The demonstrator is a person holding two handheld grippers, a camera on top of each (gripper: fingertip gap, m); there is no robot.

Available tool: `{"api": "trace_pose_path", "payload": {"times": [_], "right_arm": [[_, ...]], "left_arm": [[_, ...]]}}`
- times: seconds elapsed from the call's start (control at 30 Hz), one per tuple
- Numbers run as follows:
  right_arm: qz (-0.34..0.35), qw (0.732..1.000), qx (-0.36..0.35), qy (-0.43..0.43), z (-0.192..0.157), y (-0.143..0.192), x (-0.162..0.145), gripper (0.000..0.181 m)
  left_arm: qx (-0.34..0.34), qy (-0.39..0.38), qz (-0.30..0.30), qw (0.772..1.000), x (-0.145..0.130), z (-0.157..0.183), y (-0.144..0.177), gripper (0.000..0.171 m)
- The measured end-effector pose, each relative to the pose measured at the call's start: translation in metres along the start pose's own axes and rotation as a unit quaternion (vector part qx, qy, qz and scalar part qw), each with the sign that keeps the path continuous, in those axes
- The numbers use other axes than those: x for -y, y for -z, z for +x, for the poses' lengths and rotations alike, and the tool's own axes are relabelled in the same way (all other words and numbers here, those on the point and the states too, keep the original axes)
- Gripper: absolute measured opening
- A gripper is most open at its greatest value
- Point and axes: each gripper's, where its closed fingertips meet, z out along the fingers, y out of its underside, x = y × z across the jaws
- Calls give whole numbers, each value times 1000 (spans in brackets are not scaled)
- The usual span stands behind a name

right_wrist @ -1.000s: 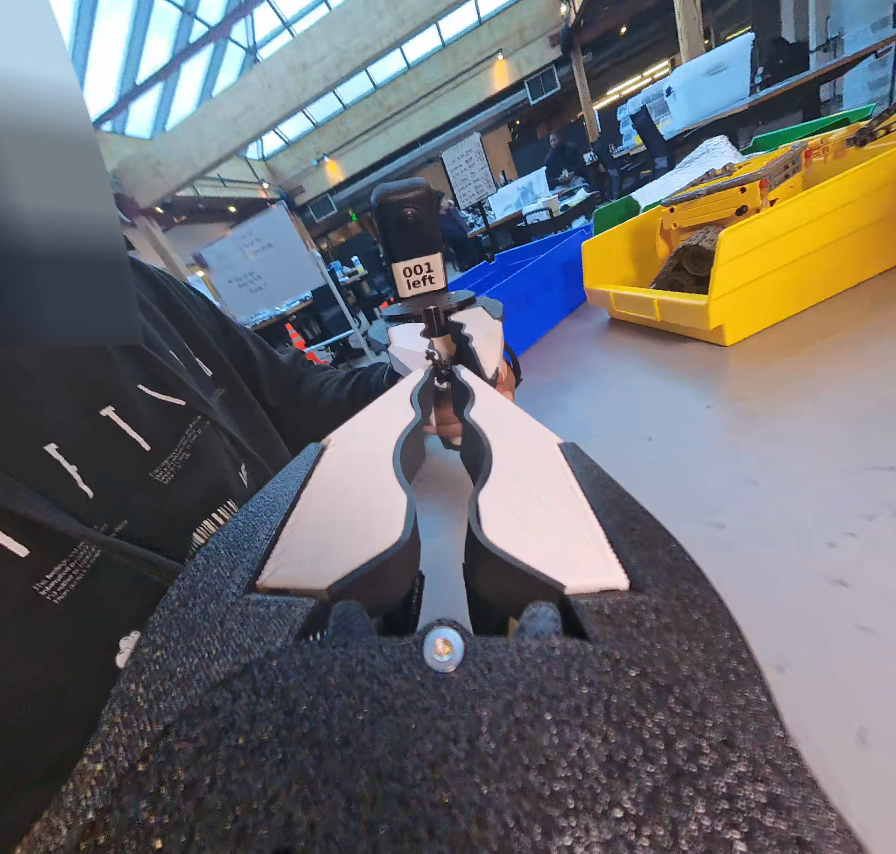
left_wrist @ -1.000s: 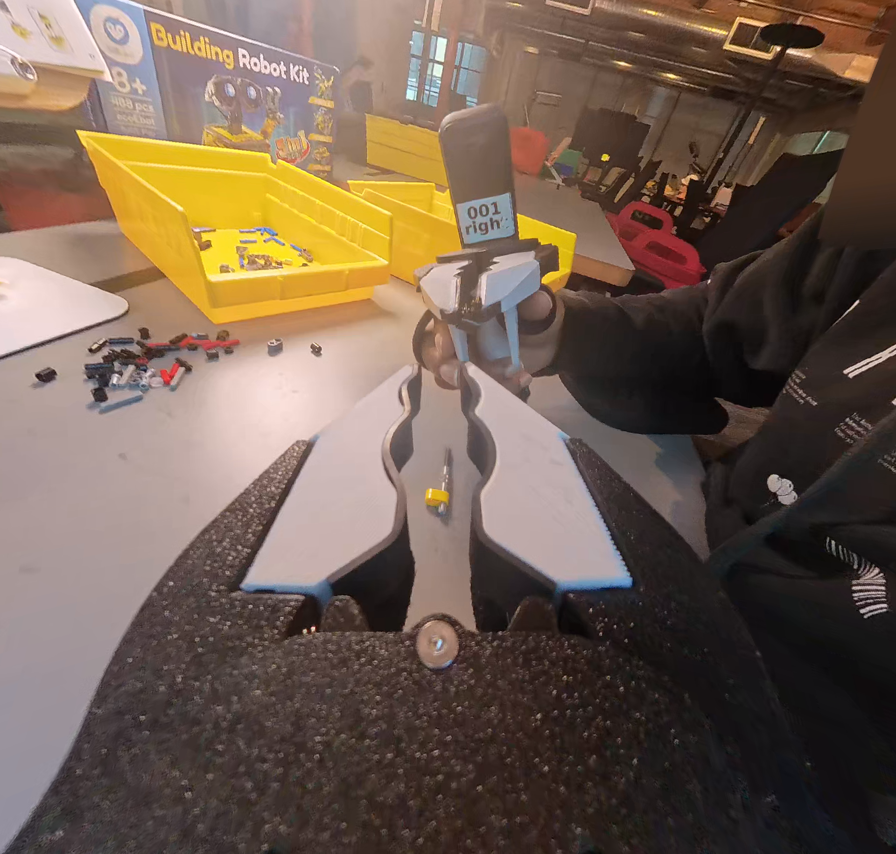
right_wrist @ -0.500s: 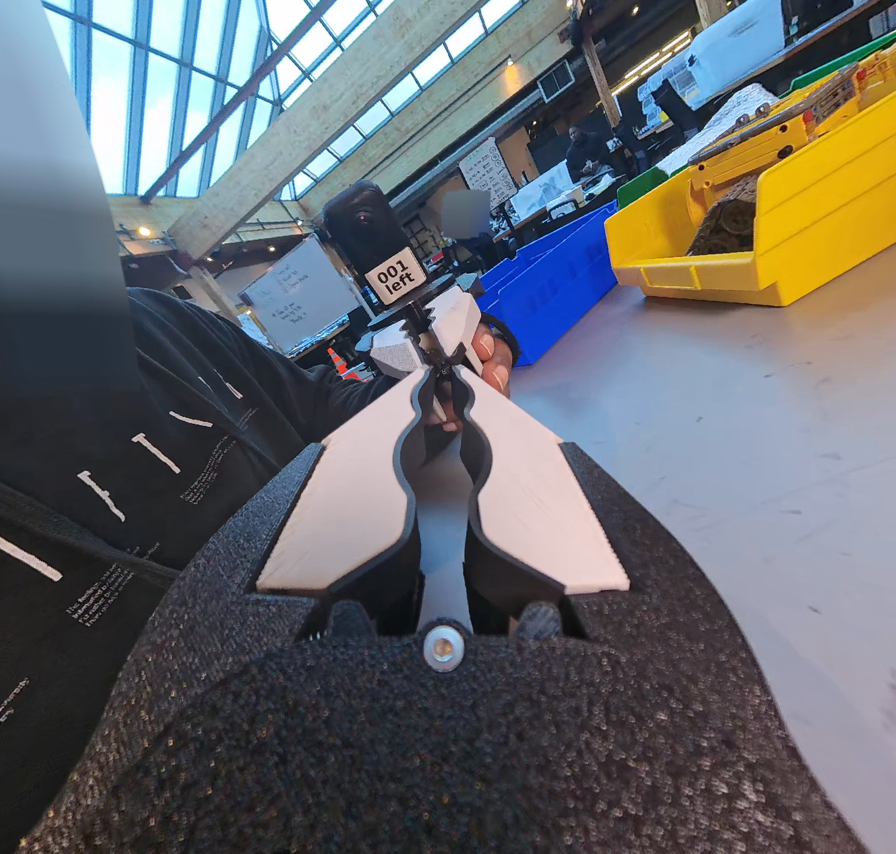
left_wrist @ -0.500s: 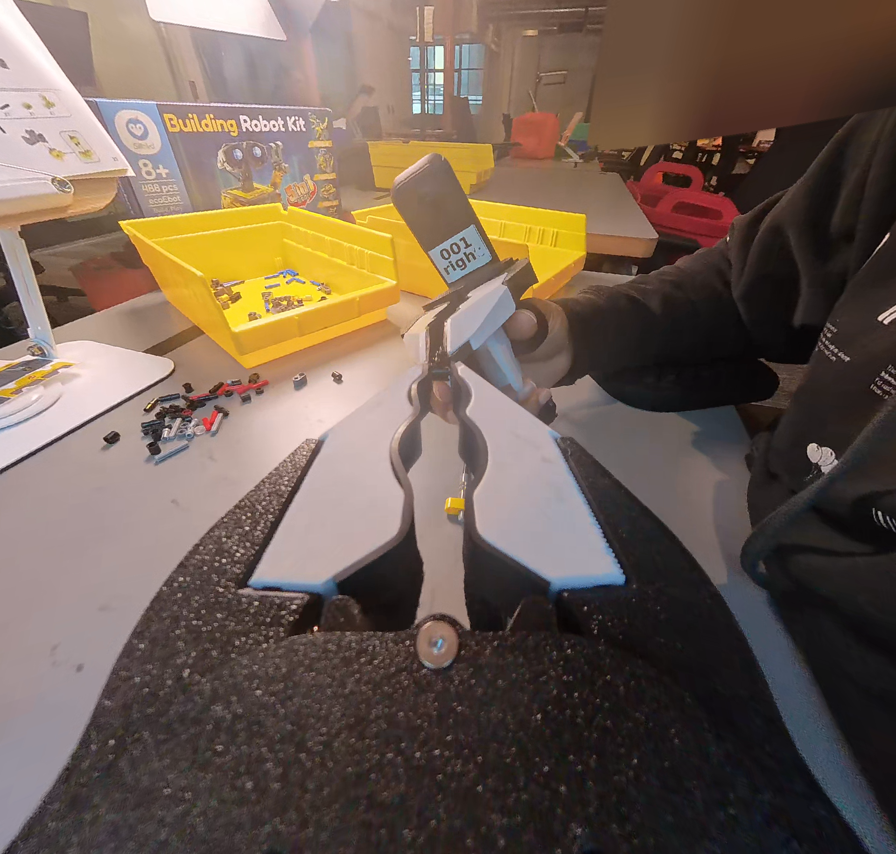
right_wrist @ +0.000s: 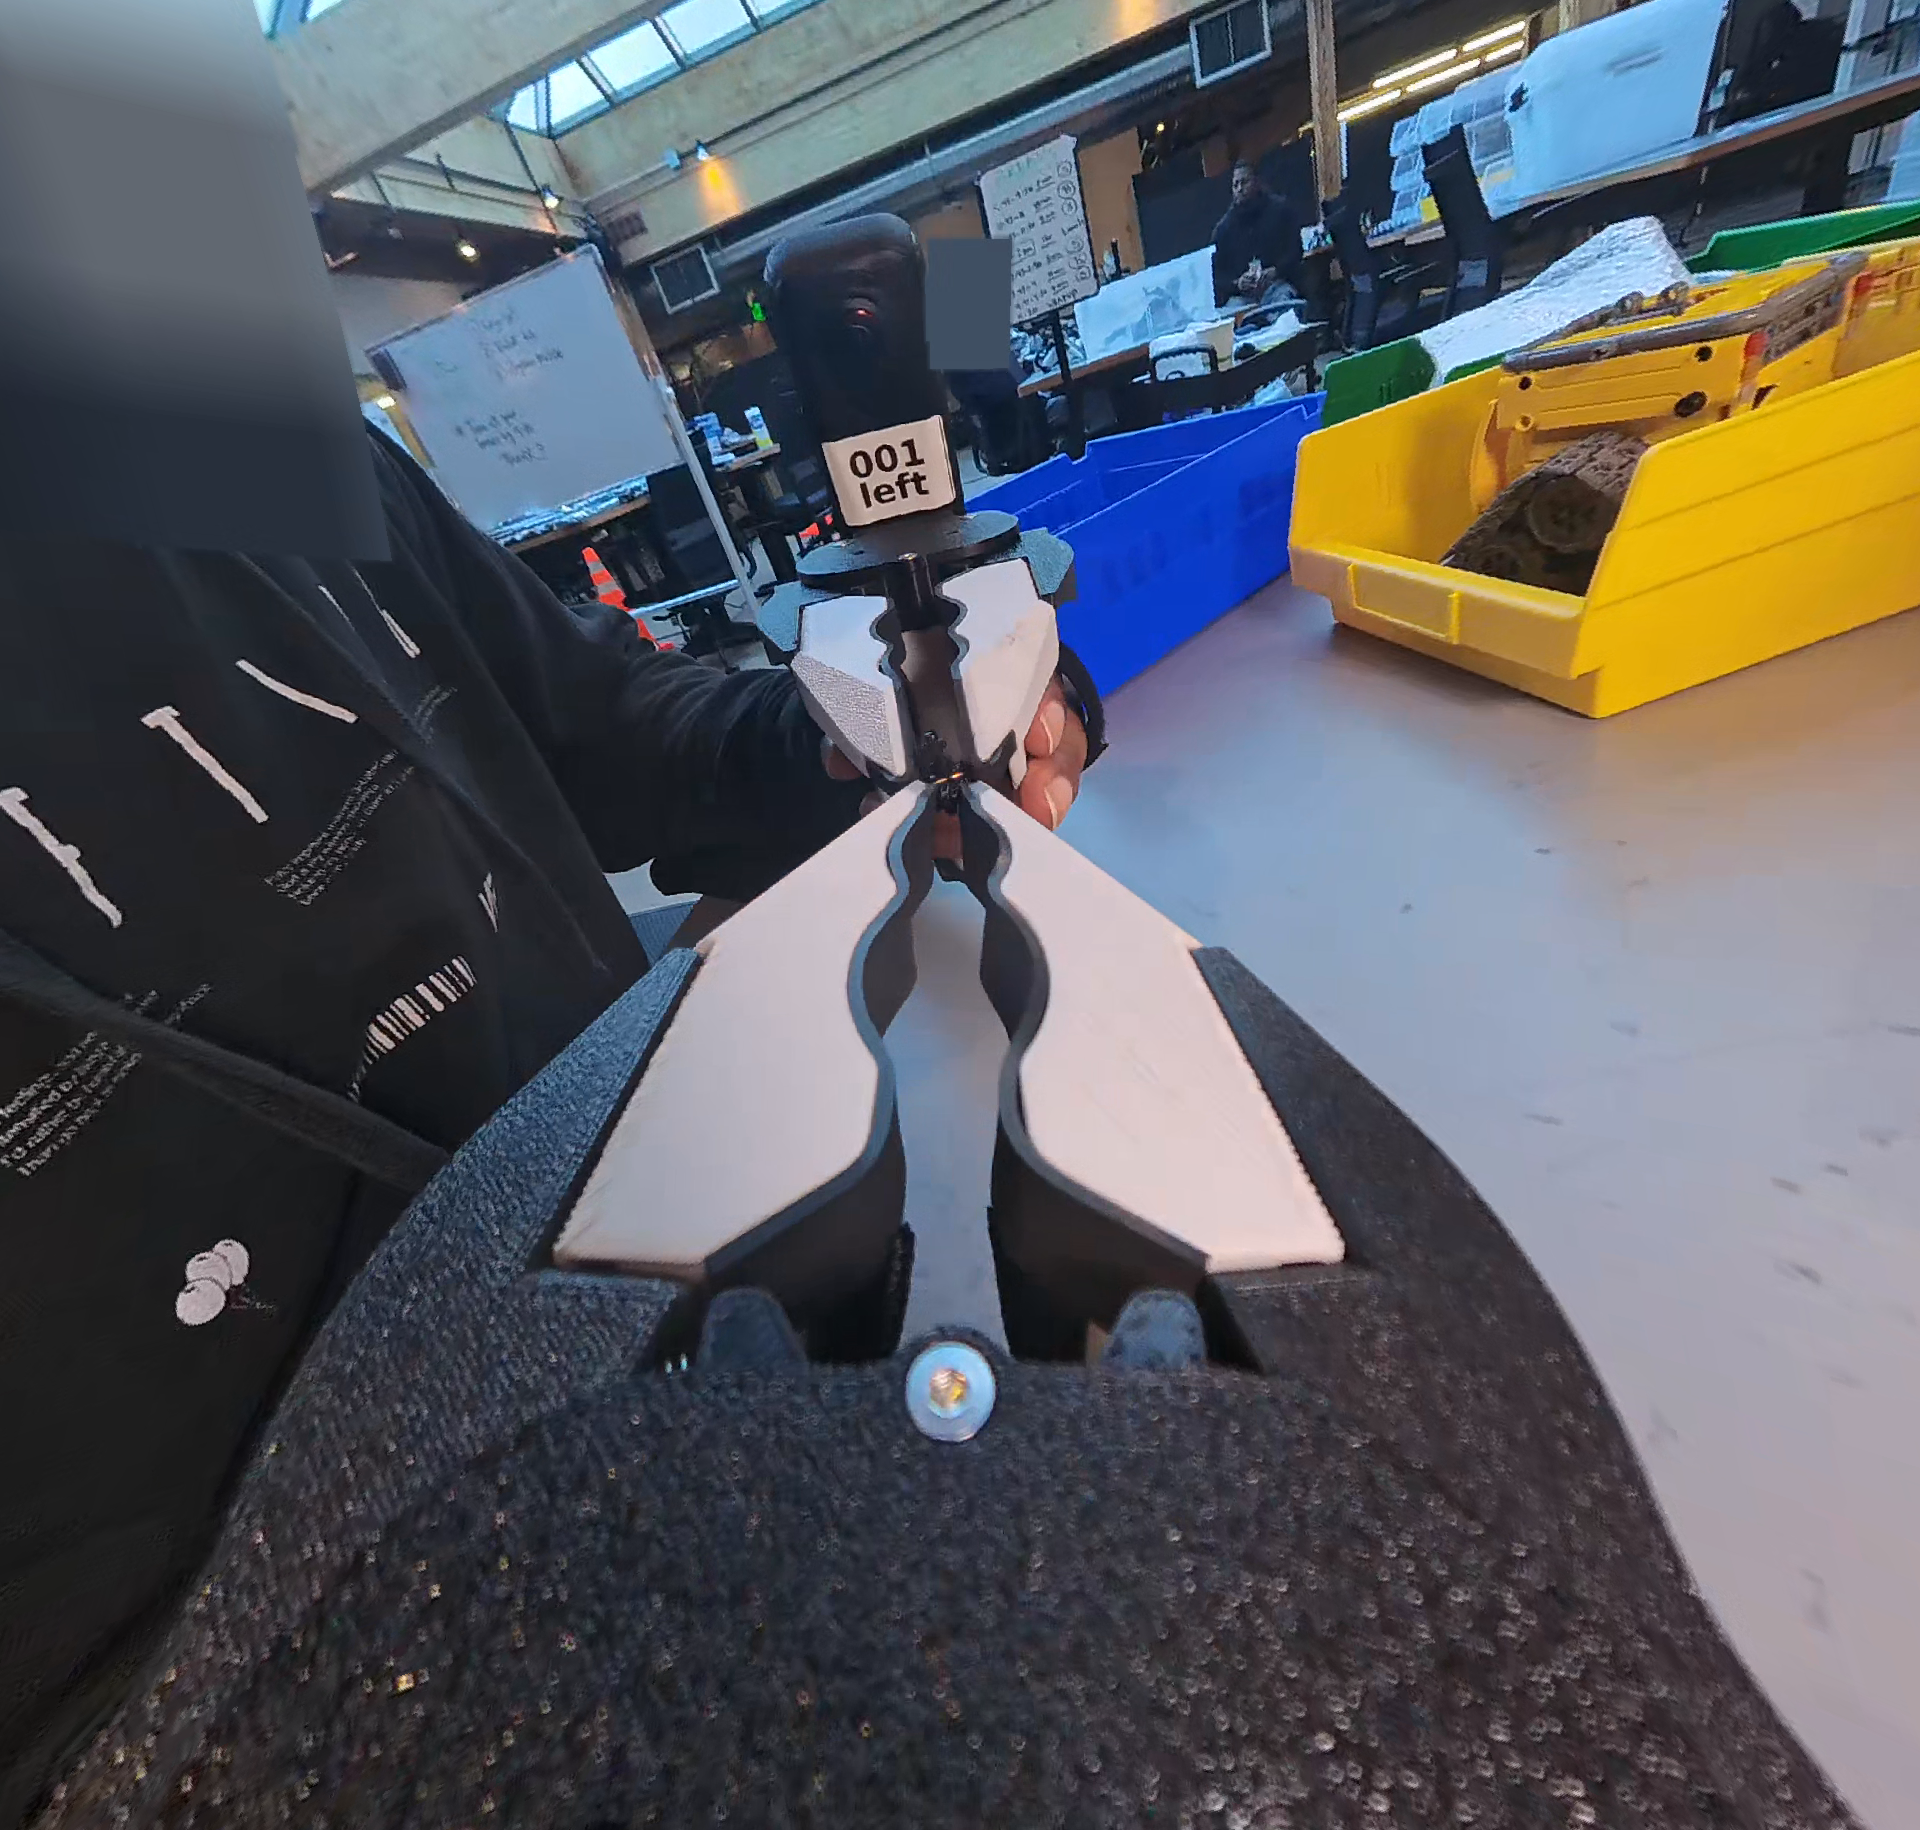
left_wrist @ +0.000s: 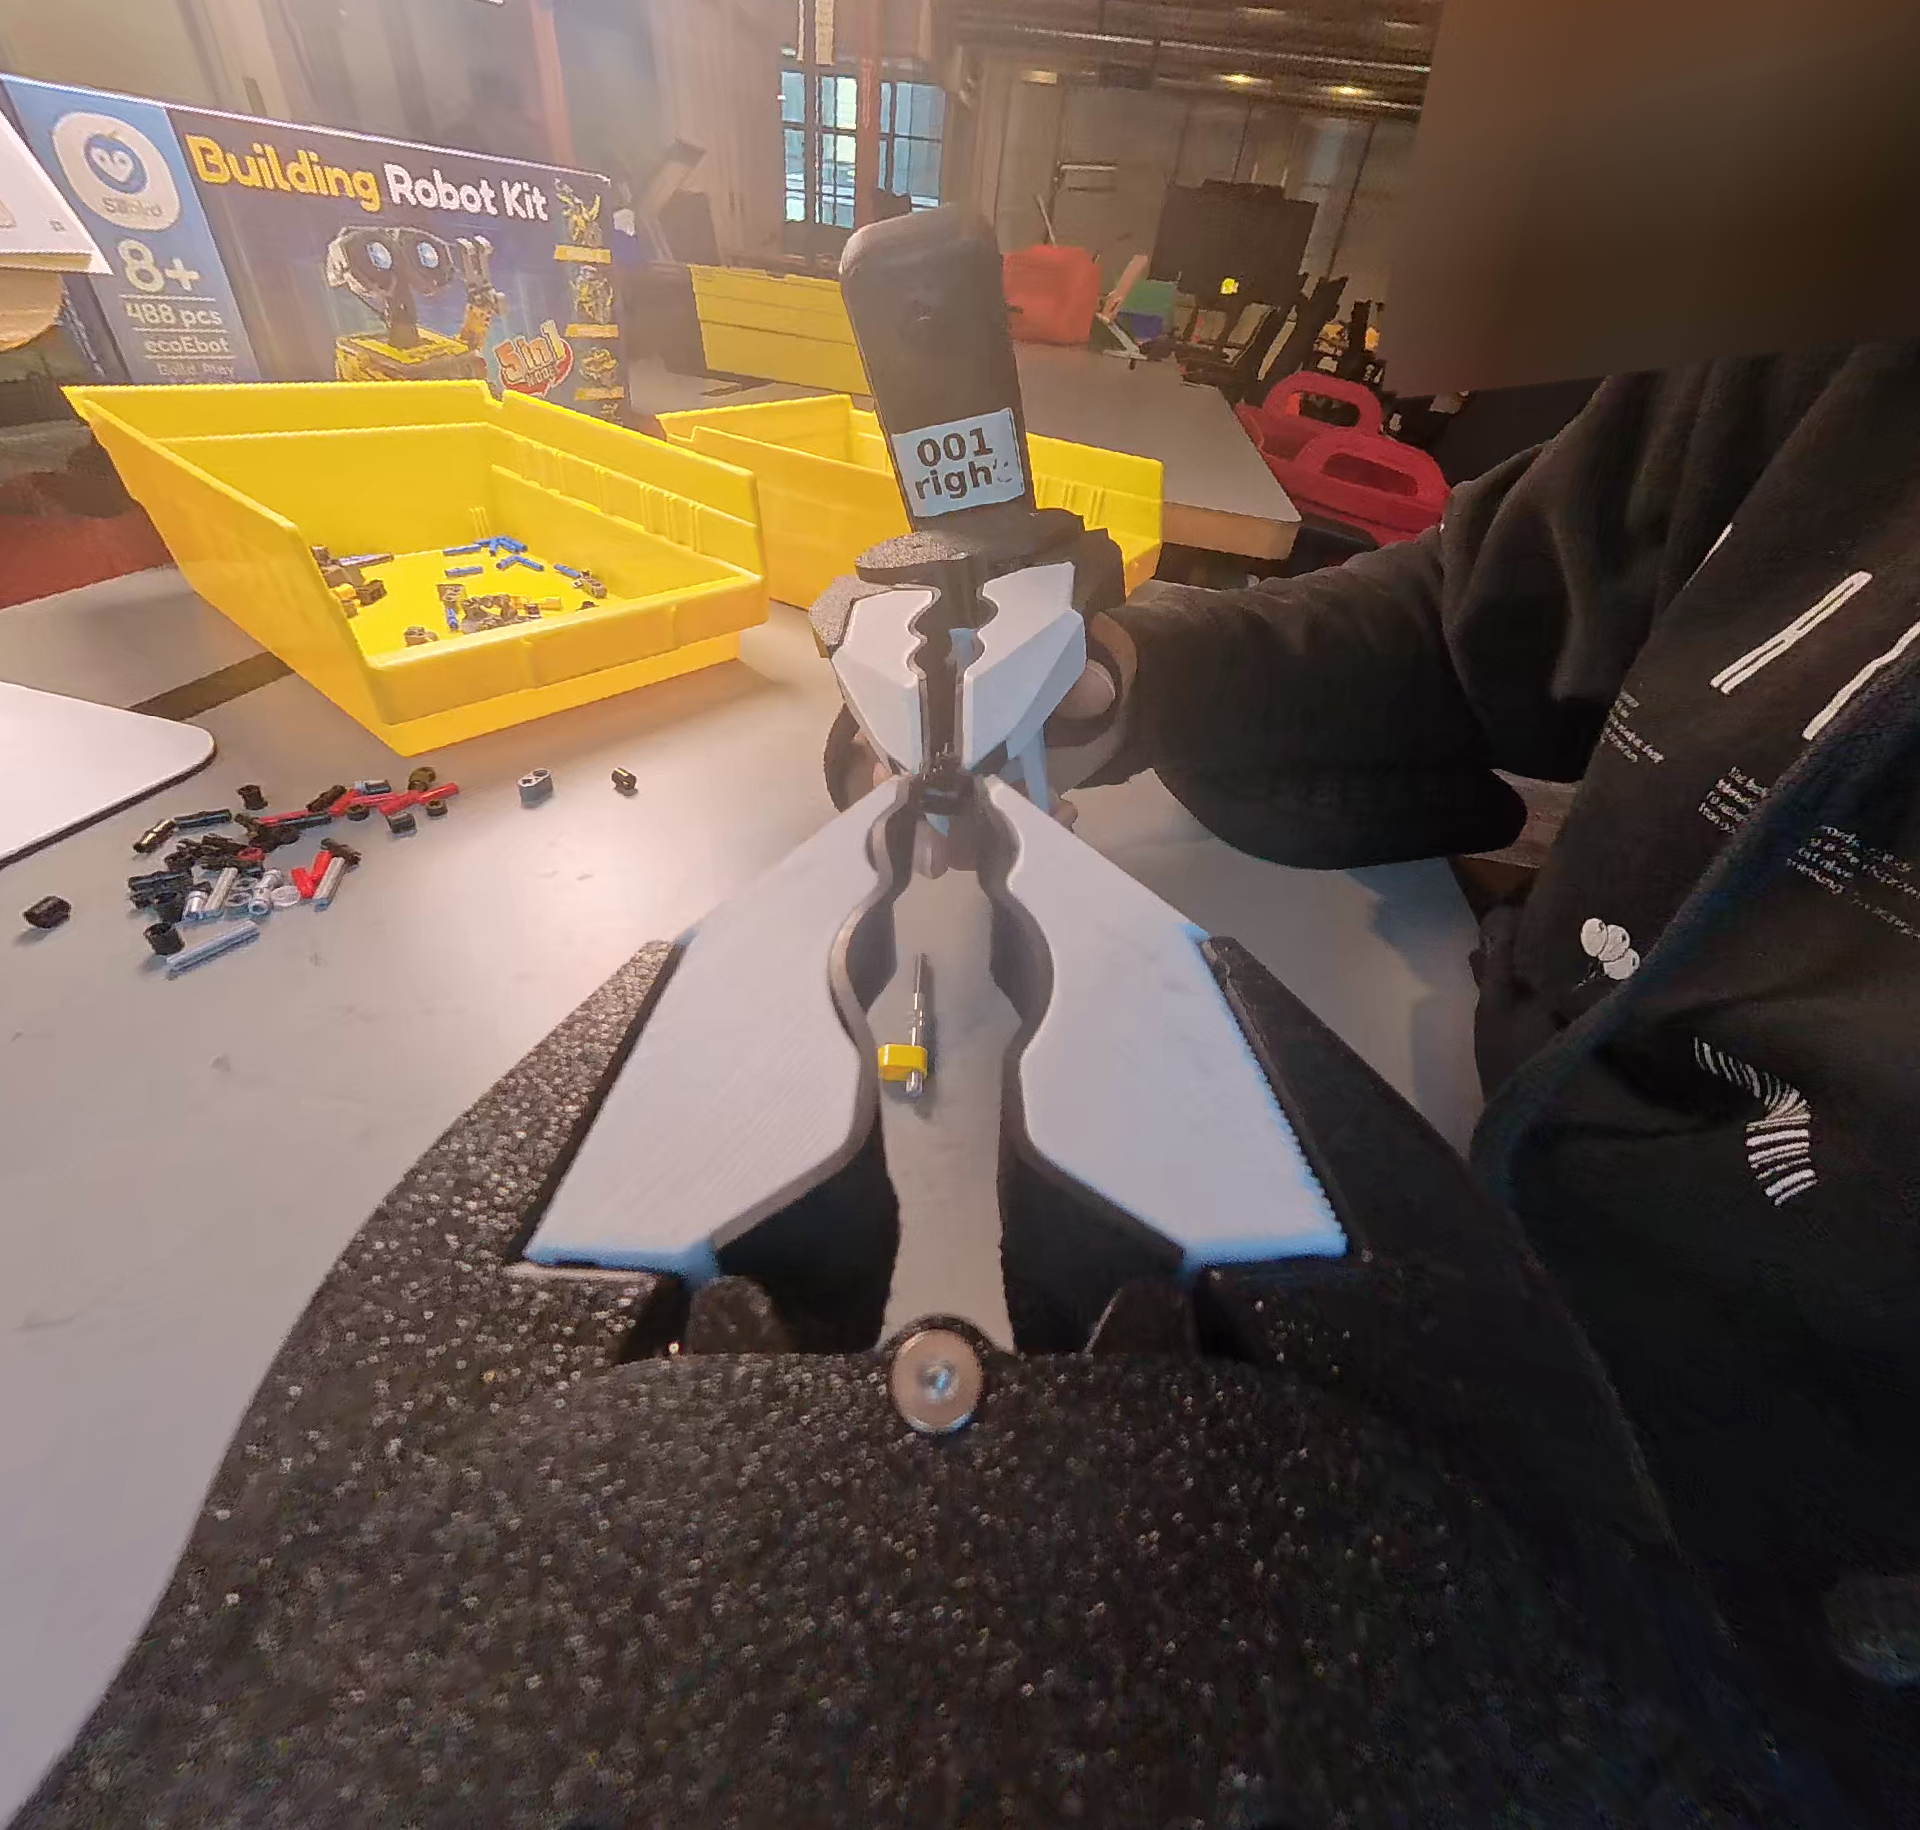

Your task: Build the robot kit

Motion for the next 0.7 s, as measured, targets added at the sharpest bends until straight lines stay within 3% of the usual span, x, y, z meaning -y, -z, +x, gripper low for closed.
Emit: {"api": "trace_pose_path", "payload": {"times": [0.3, 0.4, 0.5, 0.57, 0.7], "right_arm": [[-18, 1000, 10, 1, -2, -1, -4, 4], [-141, 988, -17, 56, 8, 11, -30, 12], [-318, 936, -67, 134, 29, 43, -77, 18], [-362, 920, -74, 133, 32, 51, -95, 18], [-411, 900, -73, 127, 35, 52, -116, 10]], "left_arm": [[-8, -8, -21, 1000, -5, 2, 0, 6], [1, -5, -58, 998, -18, -3, 0, 6], [18, 11, -132, 991, -45, -12, 2, 6], [27, 17, -179, 983, -62, -16, 1, 6], [30, 19, -218, 975, -80, -16, -2, 7]]}}
